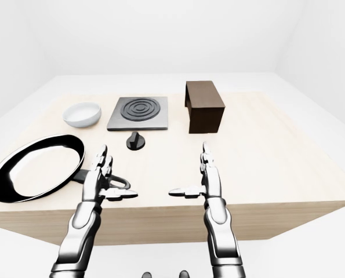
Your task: Turn on the stove.
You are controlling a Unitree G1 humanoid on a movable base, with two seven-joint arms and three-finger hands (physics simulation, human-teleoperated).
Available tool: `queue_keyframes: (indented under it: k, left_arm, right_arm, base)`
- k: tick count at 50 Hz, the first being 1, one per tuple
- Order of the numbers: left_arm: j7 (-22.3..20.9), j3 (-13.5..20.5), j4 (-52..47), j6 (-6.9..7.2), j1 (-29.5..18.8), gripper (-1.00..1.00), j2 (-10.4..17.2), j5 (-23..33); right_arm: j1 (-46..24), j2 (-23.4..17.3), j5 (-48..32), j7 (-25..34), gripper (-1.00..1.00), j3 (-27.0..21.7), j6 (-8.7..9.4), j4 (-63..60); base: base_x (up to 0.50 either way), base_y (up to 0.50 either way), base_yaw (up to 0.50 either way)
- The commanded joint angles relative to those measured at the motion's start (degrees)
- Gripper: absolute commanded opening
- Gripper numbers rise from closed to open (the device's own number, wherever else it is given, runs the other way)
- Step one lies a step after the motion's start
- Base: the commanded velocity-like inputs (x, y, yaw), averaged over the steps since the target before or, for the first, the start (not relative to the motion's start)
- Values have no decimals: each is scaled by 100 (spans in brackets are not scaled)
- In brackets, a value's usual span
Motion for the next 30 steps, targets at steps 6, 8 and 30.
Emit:
queue_keyframes:
  k: [6, 8, 30]
  left_arm:
    - [-95, 169, 27, 32, -48, 100, 81, -105]
    - [-102, 163, -7, 49, -33, 100, 80, -110]
    - [-1, 233, 102, 47, -153, 100, 111, -104]
  right_arm:
    - [25, -70, 39, 59, 100, -155, 147, -282]
    - [58, -76, 41, 54, 100, -170, 204, -403]
    - [452, -379, 1013, -600, 100, -2833, 472, -3708]
  base:
    - [0, 0, 0]
    - [0, 0, 0]
    - [0, 0, 0]
